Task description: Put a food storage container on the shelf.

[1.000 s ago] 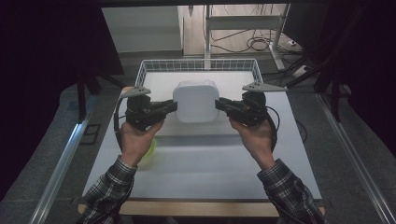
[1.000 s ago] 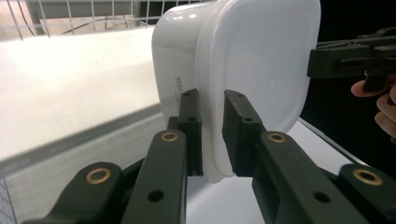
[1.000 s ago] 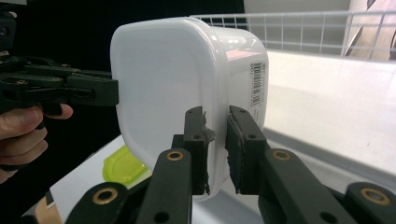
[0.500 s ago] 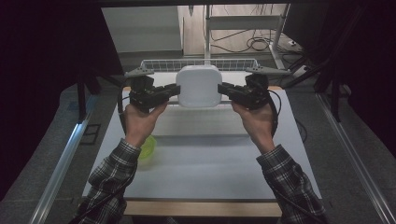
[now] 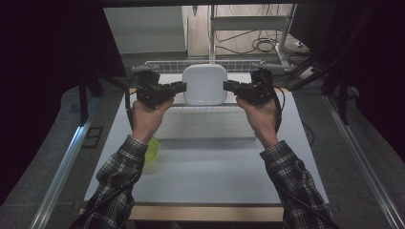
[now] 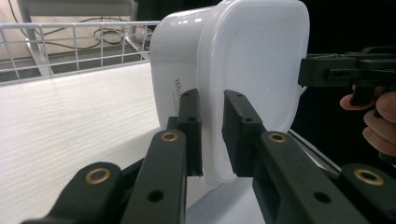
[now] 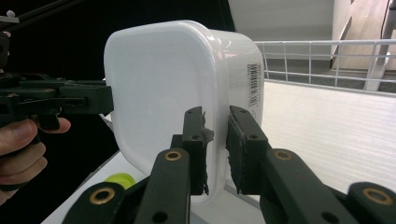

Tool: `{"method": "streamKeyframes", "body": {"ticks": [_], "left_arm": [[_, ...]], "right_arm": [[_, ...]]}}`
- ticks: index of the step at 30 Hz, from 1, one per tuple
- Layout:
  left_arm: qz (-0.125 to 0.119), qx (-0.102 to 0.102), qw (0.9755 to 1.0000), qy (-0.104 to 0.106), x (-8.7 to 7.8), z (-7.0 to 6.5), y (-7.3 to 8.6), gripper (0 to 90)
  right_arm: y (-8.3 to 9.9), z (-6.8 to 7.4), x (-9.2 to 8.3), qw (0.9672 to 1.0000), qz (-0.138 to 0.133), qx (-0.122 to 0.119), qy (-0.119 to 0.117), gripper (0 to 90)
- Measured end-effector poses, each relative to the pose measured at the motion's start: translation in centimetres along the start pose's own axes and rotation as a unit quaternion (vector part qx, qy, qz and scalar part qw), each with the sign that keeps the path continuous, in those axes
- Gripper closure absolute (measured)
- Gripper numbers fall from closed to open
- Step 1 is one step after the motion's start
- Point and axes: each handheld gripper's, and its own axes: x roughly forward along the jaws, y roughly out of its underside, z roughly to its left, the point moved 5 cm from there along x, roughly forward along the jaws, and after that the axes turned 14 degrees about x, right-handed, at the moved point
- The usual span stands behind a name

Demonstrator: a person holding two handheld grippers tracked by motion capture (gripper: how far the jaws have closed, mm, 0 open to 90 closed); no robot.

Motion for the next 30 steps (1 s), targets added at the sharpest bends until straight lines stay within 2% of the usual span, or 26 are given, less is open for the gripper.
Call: {"method": "streamKeyframes", "body": {"ticks": [10,18,23,27,30], "left_arm": [[-0.009,0.003,1.0,0.001,0.5,0.6,0.3,76.0],[-0.018,0.008,0.9998,0.001,0.9,0.8,0.1,68.4],[-0.009,0.021,0.9997,-0.008,1.4,0.9,0.0,63.6],[0.005,0.03,0.9994,-0.017,2.1,1.1,0.2,62.0],[-0.001,0.019,0.9998,-0.011,2.3,1.4,0.2,60.9]], "right_arm": [[-0.1,-0.5,0.8,1.0,0.007,0.005,-0.001,76.4],[-0.5,-0.5,1.1,0.9999,0.012,0.005,-0.008,71.7],[-0.7,-0.5,1.5,0.9998,0.017,0.001,-0.003,69.0],[-0.7,-0.8,2.0,0.9997,0.019,-0.008,0.012,66.9],[-0.7,-1.0,2.3,0.9996,0.021,-0.007,0.017,65.2]]}}
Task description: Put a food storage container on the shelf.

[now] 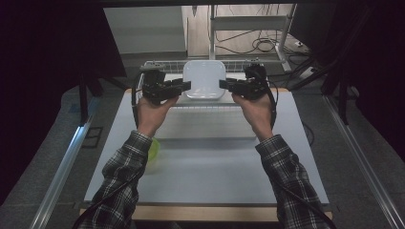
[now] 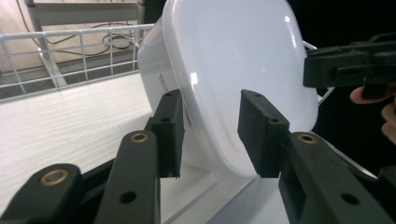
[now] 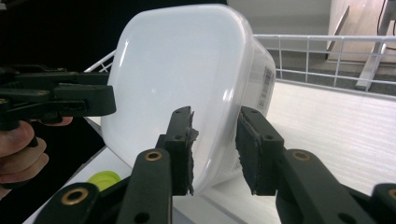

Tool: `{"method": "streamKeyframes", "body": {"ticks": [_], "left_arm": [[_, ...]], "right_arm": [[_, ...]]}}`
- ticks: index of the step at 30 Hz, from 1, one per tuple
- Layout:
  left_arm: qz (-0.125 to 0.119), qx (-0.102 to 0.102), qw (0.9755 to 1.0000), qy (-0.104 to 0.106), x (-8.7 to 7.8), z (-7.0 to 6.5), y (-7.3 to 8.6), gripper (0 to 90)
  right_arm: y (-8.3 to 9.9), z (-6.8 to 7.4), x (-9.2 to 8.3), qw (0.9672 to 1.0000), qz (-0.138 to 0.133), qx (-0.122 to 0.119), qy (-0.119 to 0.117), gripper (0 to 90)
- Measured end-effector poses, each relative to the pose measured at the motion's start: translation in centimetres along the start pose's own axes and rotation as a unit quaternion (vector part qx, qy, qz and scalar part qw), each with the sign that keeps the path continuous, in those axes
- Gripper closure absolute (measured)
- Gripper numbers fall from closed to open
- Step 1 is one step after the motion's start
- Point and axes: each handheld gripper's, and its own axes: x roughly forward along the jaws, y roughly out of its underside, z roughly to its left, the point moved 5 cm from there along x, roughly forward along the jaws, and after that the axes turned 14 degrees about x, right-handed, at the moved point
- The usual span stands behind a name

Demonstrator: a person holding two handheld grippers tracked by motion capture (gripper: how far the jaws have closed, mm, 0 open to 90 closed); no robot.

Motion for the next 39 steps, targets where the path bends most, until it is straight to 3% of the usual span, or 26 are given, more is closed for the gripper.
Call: {"method": "streamKeyframes", "body": {"ticks": [7,21,26,32,39], "left_arm": [[0.014,0.01,0.9997,-0.016,0.4,0.6,-0.3,55.1],[0.015,0.005,0.999,-0.041,1.4,1.8,-1.0,47.7],[0.02,0.013,0.9984,-0.051,1.7,1.9,-1.2,44.3],[0.013,0.023,0.9988,-0.041,0.9,1.4,-1.2,39.7],[0.003,0.035,0.9993,-0.013,-0.6,0.4,-0.4,31.0]], "right_arm": [[-0.3,-0.1,0.6,0.9996,0.003,-0.016,0.023,59.6],[-1.0,-0.3,1.3,0.9996,-0.009,-0.009,0.024,56.2],[-1.3,-0.6,1.4,0.9996,-0.012,-0.006,0.027,53.1],[-1.4,-0.4,0.7,0.9995,-0.02,-0.016,0.019,47.5],[-0.6,-0.2,-0.2,0.9991,-0.02,-0.035,0.01,39.1]]}}
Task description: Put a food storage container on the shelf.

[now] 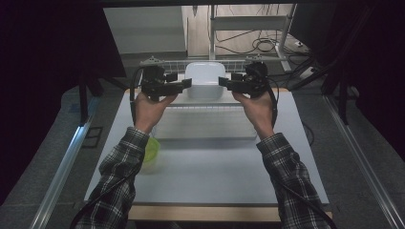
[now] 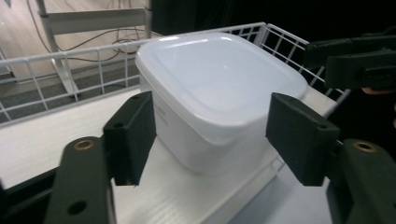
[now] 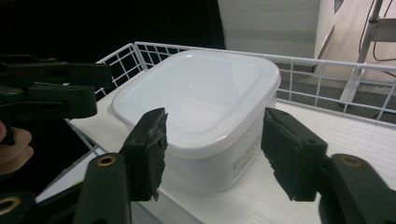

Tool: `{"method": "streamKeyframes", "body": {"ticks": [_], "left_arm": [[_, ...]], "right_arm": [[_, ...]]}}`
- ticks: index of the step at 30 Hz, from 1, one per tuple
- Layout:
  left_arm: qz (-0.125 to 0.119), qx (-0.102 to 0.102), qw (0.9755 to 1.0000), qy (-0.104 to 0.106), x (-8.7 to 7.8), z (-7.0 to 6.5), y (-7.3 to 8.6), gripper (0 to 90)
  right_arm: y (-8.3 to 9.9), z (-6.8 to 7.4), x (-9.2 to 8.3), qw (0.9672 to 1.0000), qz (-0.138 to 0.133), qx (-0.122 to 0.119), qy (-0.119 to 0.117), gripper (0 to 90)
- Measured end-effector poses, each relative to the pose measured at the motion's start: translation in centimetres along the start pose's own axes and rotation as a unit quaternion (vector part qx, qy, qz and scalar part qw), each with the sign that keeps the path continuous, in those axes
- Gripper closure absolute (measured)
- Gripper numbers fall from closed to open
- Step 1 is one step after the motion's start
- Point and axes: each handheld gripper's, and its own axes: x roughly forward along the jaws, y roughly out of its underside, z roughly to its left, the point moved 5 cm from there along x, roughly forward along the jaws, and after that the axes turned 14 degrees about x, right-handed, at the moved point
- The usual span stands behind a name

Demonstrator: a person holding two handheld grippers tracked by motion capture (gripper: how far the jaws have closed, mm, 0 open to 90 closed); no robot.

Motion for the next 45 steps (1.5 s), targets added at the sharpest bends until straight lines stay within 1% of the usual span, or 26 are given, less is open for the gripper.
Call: {"method": "streamKeyframes", "body": {"ticks": [4,5,7,9,14,17,20,22,25,28,34,36,37,39,40,45], "left_arm": [[-0.01,0.003,0.9998,0.016,-1.0,-0.5,0.7,26.6],[-0.008,0.002,0.9998,0.02,-1.2,-0.6,0.9,25.3],[-0.006,0.008,0.9995,0.029,-1.6,-1.0,1.5,23.0],[0.0,0.013,0.9995,0.03,-1.9,-1.4,2.1,19.7],[0.005,0.022,0.9989,0.04,-2.6,-2.5,3.5,13.5],[0.01,0.029,0.9988,0.039,-3.0,-3.3,4.2,11.1],[0.008,0.041,0.9983,0.04,-3.4,-4.1,5.0,9.4],[0.006,0.049,0.998,0.039,-3.7,-4.6,5.6,9.1],[0.005,0.069,0.9971,0.031,-4.0,-5.3,6.4,9.0],[0.008,0.081,0.9962,0.032,-4.3,-6.1,7.3,9.2],[0.011,0.079,0.996,0.039,-4.9,-7.1,9.2,10.4],[0.012,0.075,0.9964,0.039,-5.0,-7.3,9.9,10.4],[0.014,0.069,0.9967,0.04,-5.1,-7.4,10.2,10.4],[0.012,0.061,0.9971,0.044,-5.3,-7.6,10.7,10.4],[0.013,0.062,0.997,0.045,-5.4,-7.7,11.0,10.3],[0.022,0.073,0.9965,0.033,-5.7,-8.3,12.7,9.6]], "right_arm": [[0.8,0.1,-0.2,0.9999,0.003,-0.015,-0.001,34.7],[1.1,0.2,-0.3,0.9998,0.004,-0.019,-0.002,33.8],[1.5,0.3,-0.5,0.9997,0.003,-0.026,-0.004,32.0],[2.0,0.4,-0.7,0.9995,0.004,-0.03,-0.007,29.6],[3.2,0.6,-1.3,0.999,0.009,-0.042,-0.012,26.3],[3.9,0.6,-1.7,0.9988,0.012,-0.044,-0.018,23.9],[4.6,0.6,-2.0,0.9986,0.014,-0.044,-0.025,22.0],[5.1,0.6,-2.2,0.9985,0.016,-0.047,-0.025,20.4],[6.0,0.6,-2.6,0.9981,0.017,-0.052,-0.028,17.7],[6.9,0.7,-3.0,0.9977,0.022,-0.055,-0.033,15.1],[8.6,0.4,-3.8,0.997,0.029,-0.062,-0.036,10.6],[9.3,0.4,-4.0,0.9966,0.033,-0.067,-0.036,9.3],[9.6,0.3,-4.2,0.9964,0.035,-0.069,-0.034,9.1],[10.3,0.3,-4.4,0.9961,0.04,-0.069,-0.038,9.1],[10.6,0.2,-4.5,0.996,0.043,-0.068,-0.038,8.8],[12.5,-0.2,-5.0,0.9956,0.051,-0.069,-0.037,4.5]]}}
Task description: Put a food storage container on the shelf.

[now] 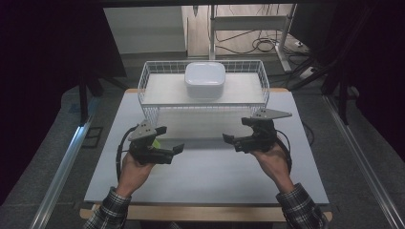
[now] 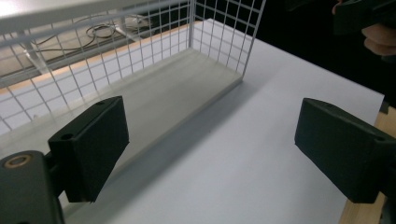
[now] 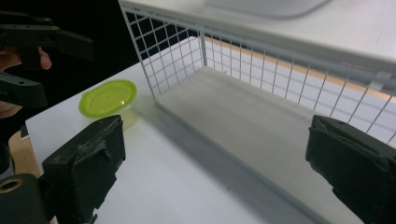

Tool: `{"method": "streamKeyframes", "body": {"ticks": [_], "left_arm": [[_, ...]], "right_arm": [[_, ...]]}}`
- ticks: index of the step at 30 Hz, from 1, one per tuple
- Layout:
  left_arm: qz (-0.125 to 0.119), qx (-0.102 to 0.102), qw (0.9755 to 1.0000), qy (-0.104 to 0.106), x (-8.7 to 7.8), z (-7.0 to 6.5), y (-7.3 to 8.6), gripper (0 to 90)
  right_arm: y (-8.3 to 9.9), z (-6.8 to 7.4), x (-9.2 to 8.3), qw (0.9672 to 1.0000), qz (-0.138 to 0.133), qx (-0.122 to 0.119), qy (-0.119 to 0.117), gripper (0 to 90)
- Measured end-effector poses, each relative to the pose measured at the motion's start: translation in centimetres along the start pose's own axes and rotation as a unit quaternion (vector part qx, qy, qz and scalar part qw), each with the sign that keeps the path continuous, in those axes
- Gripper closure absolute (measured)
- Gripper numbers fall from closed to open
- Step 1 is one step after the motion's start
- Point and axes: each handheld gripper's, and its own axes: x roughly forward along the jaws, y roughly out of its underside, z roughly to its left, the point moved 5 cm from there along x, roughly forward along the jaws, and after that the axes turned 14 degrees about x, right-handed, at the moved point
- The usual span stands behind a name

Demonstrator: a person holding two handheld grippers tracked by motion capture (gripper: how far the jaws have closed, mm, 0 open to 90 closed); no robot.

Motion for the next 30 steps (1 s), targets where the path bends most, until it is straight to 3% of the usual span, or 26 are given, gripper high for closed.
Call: {"method": "streamKeyframes", "body": {"ticks": [4,11,17,24,26,30], "left_arm": [[0.006,0.007,0.9999,-0.012,0.0,-0.5,1.4,7.9],[0.013,0.007,0.9998,-0.01,0.3,-1.1,3.8,6.6],[0.023,-0.002,0.9997,0.0,0.6,-1.9,5.9,6.6],[0.034,-0.018,0.9992,-0.011,0.7,-2.8,8.5,6.5],[0.042,-0.01,0.9989,-0.019,0.8,-3.1,9.1,6.0],[0.047,-0.007,0.9988,-0.014,1.0,-3.7,9.7,4.9]], "right_arm": [[1.6,-0.4,-0.3,1.0,0.005,0.003,0.005,3.3],[3.9,-1.1,-0.5,0.9997,0.021,0.01,0.006,3.4],[6.2,-1.4,-0.6,0.9993,0.033,0.004,0.017,3.5],[8.6,-1.9,-1.1,0.999,0.037,0.016,0.02,3.5],[9.3,-2.0,-1.2,0.9989,0.04,0.015,0.021,3.6],[10.7,-2.0,-1.5,0.9986,0.047,0.005,0.022,4.7]]}}
